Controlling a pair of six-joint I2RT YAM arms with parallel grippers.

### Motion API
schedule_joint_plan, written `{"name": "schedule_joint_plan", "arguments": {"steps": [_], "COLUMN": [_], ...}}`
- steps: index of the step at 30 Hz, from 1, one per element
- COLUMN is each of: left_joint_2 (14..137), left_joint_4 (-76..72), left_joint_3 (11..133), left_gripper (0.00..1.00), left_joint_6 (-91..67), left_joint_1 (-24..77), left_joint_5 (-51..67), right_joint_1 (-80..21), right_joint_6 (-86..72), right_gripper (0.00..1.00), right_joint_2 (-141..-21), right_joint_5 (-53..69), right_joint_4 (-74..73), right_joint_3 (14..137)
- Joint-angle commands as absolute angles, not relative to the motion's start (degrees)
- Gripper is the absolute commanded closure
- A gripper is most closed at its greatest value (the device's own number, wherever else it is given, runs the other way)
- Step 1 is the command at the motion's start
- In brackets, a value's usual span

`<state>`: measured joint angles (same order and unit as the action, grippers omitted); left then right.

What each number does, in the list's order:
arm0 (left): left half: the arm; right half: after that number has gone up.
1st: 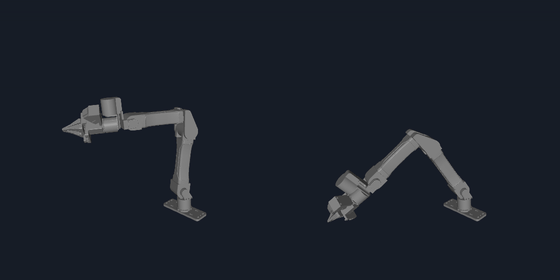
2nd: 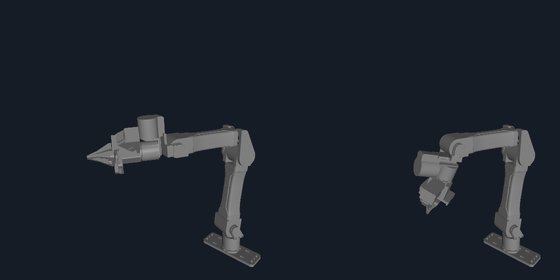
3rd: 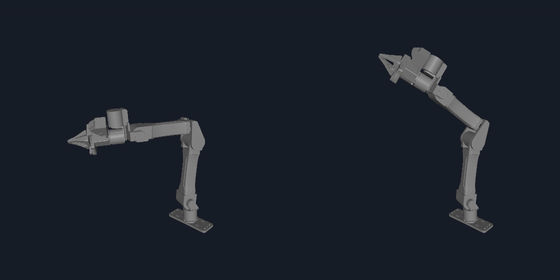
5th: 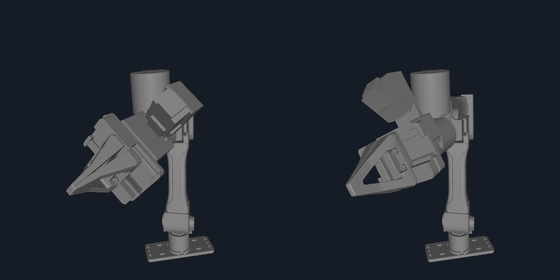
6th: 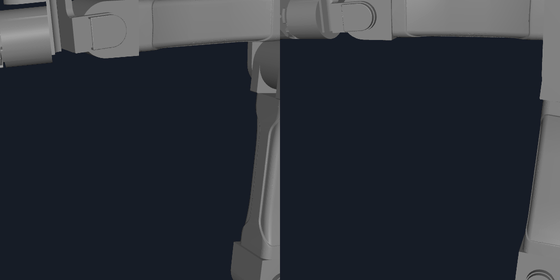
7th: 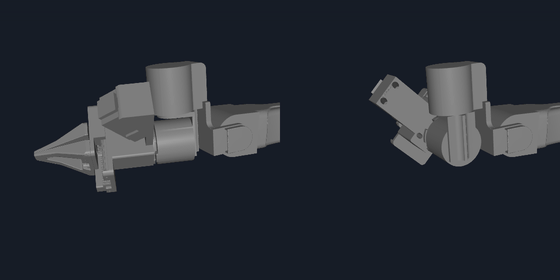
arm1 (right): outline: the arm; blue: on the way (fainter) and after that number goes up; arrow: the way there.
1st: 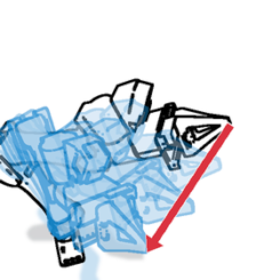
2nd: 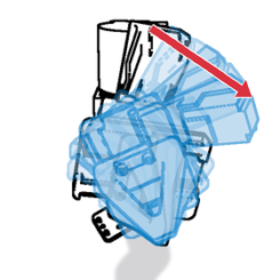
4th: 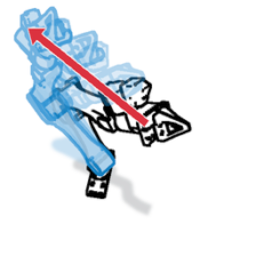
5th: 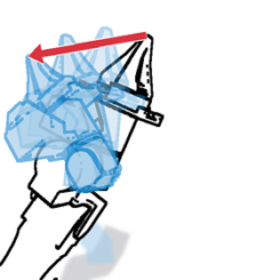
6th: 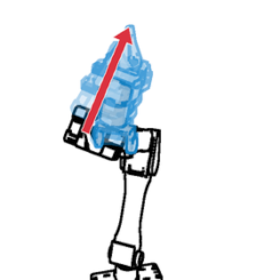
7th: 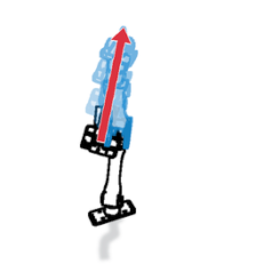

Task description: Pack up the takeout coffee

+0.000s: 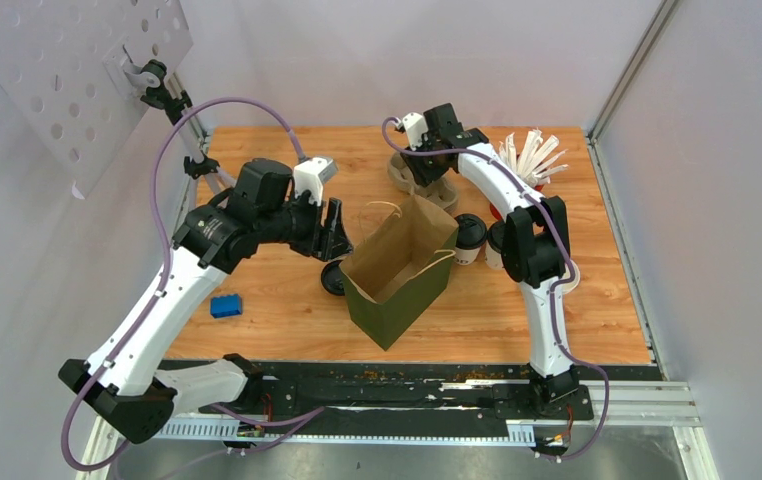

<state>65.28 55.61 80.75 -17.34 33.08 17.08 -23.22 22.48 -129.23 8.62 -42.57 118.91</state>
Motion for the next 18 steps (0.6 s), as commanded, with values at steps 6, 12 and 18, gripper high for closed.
{"name": "schedule_joint_plan", "arguments": {"steps": [6, 12, 18], "left_joint_2": [68.0, 68.5, 68.8], "left_joint_4": [54.3, 55.0, 57.7], "left_joint_3": [81.4, 82.4, 84.8], "left_gripper": [0.34, 0.57, 1.0], "left_joint_6": [-13.4, -12.5, -11.9], "left_joint_1": [34.8, 35.1, 35.1], "left_joint_5": [17.3, 17.0, 17.4], "right_joint_1": [-23.6, -23.6, -23.6], "right_joint_6": [23.1, 23.4, 23.4], "right_gripper": [0.71, 0.5, 0.46], "right_joint_2": [-128.2, -128.0, -127.4], "right_joint_5": [9.4, 8.1, 7.8], "right_joint_4": [-40.5, -41.0, -41.1], "right_joint_3": [119.6, 119.0, 118.7]}}
